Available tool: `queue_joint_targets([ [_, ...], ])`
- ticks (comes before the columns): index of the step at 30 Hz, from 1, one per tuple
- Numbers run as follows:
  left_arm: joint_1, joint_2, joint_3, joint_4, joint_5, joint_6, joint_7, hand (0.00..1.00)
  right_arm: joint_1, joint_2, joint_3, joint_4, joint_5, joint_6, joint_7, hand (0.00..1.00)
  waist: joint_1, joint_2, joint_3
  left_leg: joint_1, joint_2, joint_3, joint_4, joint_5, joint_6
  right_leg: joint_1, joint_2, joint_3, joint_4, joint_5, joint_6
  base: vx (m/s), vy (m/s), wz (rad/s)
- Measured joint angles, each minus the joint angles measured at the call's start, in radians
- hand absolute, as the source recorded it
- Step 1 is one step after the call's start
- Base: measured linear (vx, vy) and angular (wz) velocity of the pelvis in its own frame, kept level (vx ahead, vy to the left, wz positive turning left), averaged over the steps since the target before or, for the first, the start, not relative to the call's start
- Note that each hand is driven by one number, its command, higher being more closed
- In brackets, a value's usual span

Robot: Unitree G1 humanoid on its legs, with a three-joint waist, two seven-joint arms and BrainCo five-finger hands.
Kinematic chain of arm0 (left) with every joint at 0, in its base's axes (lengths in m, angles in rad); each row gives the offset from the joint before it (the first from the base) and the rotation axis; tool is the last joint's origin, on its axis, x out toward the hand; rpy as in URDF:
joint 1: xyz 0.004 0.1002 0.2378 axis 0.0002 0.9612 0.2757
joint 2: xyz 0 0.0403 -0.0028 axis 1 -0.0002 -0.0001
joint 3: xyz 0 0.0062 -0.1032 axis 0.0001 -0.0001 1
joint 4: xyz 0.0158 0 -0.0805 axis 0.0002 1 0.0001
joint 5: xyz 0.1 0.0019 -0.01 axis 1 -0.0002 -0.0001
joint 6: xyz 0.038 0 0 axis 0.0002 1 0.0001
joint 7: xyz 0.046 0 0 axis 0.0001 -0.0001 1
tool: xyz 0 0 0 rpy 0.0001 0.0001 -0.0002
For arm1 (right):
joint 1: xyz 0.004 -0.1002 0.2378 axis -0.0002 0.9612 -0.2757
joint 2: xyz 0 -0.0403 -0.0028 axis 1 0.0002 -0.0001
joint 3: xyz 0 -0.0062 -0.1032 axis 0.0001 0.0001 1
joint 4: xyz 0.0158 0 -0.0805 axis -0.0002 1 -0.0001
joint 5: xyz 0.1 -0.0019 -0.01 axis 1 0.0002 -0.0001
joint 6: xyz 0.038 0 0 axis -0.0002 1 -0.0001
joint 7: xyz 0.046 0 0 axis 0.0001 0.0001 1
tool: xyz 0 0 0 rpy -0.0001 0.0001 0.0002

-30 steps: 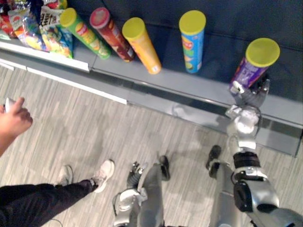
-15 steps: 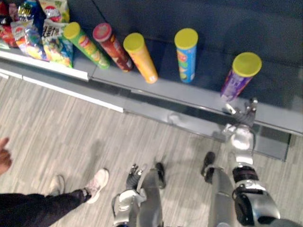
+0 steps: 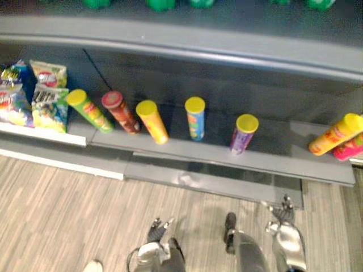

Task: Put the gum and the chips on the shelf.

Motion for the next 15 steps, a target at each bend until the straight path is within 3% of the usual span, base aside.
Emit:
queue_joint_targets([
  [6, 0.072, 0.008, 0.125, 0.062, 0.041, 0.014, -0.017, 0.0, 0.127, -0.003, -0.001, 0.158, -0.035, 0.016, 0.156, 0.0, -0.022, -0.008, -0.075, 0.12, -0.057, 0.058, -0.121, 0.011, 0.01, 0.119, -0.007, 0.047, -0.163, 0.064, 0.033, 0.11, 0.082, -0.21],
  [11, 0.093, 0.0, 0.265, 0.109, 0.044, 0.022, -0.033, 0.0, 0.13, -0.007, -0.132, 0.387, -0.079, 0.04, 0.169, 0.0, -0.014, -0.005, -0.129, 0.203, -0.084, 0.07, -0.202, 0.022, 0.014, 0.187, -0.011, 0.046, -0.213, 0.069, 0.04, 0.1, 0.048, -0.02],
  [15, 0.115, -0.035, 0.397, 0.12, 0.032, 0.035, -0.042, 0.0, 0.155, 0.013, -0.256, 0.454, -0.081, 0.071, 0.163, 0.0, -0.014, 0.009, -0.141, 0.25, -0.092, 0.071, -0.241, 0.025, 0.013, 0.231, -0.011, 0.036, -0.24, 0.069, 0.04, 0.05, 0.019, 0.03],
])
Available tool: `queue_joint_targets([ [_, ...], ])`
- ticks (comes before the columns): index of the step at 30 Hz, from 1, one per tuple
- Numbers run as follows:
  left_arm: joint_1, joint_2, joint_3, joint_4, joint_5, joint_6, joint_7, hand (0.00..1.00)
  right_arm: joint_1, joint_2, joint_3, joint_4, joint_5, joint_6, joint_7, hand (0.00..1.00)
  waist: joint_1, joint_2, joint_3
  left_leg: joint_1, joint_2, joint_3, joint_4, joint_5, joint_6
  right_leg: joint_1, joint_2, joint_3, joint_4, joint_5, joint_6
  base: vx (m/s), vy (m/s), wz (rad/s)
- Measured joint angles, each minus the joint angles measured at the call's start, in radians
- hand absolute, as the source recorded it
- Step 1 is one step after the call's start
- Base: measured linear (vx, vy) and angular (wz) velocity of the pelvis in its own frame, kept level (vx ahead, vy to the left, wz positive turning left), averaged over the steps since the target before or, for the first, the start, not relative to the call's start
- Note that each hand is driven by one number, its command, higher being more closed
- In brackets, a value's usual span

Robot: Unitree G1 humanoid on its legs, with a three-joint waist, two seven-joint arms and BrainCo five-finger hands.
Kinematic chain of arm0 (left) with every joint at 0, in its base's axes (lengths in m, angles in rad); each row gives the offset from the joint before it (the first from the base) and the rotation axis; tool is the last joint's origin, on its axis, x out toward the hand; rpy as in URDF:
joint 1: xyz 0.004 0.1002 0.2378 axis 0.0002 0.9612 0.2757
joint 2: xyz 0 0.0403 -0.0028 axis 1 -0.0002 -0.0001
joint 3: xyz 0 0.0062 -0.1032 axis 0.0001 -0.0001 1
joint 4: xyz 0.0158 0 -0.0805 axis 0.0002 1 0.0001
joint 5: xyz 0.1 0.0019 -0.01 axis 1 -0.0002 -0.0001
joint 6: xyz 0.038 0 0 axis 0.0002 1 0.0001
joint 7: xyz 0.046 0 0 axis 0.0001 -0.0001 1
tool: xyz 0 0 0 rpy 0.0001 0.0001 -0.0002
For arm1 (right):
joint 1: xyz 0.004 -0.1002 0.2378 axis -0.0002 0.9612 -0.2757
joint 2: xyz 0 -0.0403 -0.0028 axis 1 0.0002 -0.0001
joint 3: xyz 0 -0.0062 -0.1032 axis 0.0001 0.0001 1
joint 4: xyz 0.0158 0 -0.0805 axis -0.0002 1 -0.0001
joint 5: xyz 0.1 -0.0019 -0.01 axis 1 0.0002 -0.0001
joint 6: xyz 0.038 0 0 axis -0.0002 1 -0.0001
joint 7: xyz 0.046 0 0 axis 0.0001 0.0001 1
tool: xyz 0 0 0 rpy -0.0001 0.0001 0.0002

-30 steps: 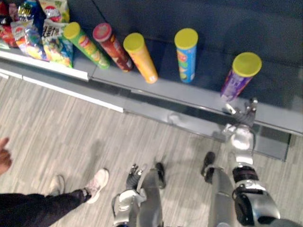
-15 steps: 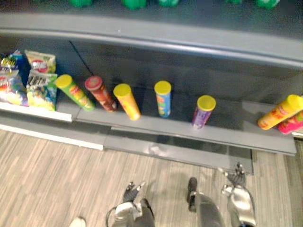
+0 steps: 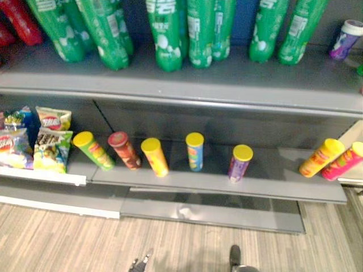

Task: Put the gum and the chips on the shelf.

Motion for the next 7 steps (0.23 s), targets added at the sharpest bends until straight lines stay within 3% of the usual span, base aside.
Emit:
queue_joint_targets([
  [2, 0.003, -0.007, 0.037, 0.013, -0.027, 0.008, -0.007, 0.0, 0.002, 0.009, -0.058, 0.017, 0.018, 0.013, 0.003, 0.0, 0.001, 0.005, -0.005, 0.016, -0.005, 0.002, -0.017, 0.003, 0.002, 0.008, -0.001, -0.001, -0.001, -0.001, 0.0, 0.0, 0.0, 0.0],
  [7, 0.012, -0.008, 0.04, 0.026, -0.092, 0.026, -0.038, 0.0, 0.0, 0.033, -0.136, 0.025, 0.181, 0.031, 0.032, 0.0, 0.001, 0.009, -0.018, 0.022, -0.013, 0.003, -0.027, 0.005, 0.004, 0.01, -0.008, -0.002, -0.001, -0.001, 0.0, 0.0, 0.0, 0.0],
])
